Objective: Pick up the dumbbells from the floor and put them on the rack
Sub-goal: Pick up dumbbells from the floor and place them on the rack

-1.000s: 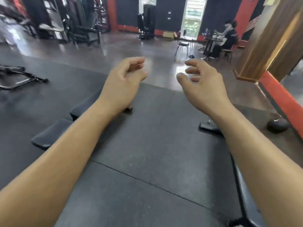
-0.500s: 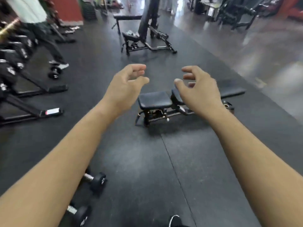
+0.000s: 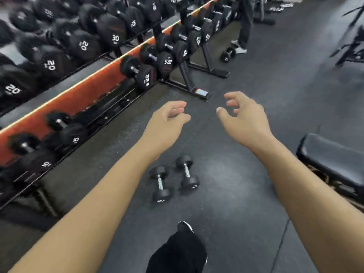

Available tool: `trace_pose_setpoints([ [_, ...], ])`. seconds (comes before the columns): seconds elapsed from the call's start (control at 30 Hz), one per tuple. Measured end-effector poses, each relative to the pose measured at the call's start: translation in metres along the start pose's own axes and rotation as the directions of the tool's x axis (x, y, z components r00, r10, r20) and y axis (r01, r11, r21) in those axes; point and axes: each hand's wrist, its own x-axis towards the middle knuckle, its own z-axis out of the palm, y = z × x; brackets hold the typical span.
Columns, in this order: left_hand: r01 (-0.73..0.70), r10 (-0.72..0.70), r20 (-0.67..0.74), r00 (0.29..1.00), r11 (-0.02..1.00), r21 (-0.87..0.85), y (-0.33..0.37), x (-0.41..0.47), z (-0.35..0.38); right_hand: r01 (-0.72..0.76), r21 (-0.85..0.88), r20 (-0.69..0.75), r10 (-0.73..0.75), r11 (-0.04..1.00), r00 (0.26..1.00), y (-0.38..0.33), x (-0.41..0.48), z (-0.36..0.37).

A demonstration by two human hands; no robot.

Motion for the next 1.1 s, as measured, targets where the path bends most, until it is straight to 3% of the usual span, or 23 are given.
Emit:
trace_pose_setpoints([
  [0.23, 0.21, -0.227, -0.144, 0.963, 0.97, -0.126, -0.07, 0.122, 0.007, 0.055, -0.115, 0.212, -0.029, 0.992, 0.977, 0.02, 0.118, 0.086],
  [0.4, 0.399, -0.437, -0.183, 0.881, 0.892, -0.211, -0.11, 0.194, 0.022, 0.031, -0.156, 0.345, 0.025, 0.987, 0.938, 0.048, 0.198, 0.127],
  [0.57, 0.487, -0.57, -0.262, 0.779, 0.813, -0.32, -0.157, 0.265, 0.038, 0.056, -0.169, 0.506, 0.038, 0.984, 0.862, 0.084, 0.288, 0.191],
  [0.63, 0.517, -0.639, -0.321, 0.699, 0.762, -0.389, -0.186, 0.291, 0.049, 0.07, -0.168, 0.588, 0.043, 0.983, 0.808, 0.103, 0.324, 0.225],
  [0.83, 0.542, -0.836, -0.435, 0.335, 0.549, -0.637, -0.332, 0.35, 0.116, 0.281, -0.194, 0.811, -0.007, 0.94, 0.584, 0.198, 0.387, 0.371],
  [0.93, 0.54, -0.892, -0.42, 0.169, 0.44, -0.717, -0.428, 0.362, 0.162, 0.379, -0.227, 0.881, 0.023, 0.897, 0.473, 0.267, 0.391, 0.457],
  [1.1, 0.574, -0.942, -0.333, -0.053, 0.244, -0.782, -0.578, 0.374, 0.229, 0.524, -0.289, 0.921, 0.083, 0.801, 0.381, 0.38, 0.378, 0.583],
])
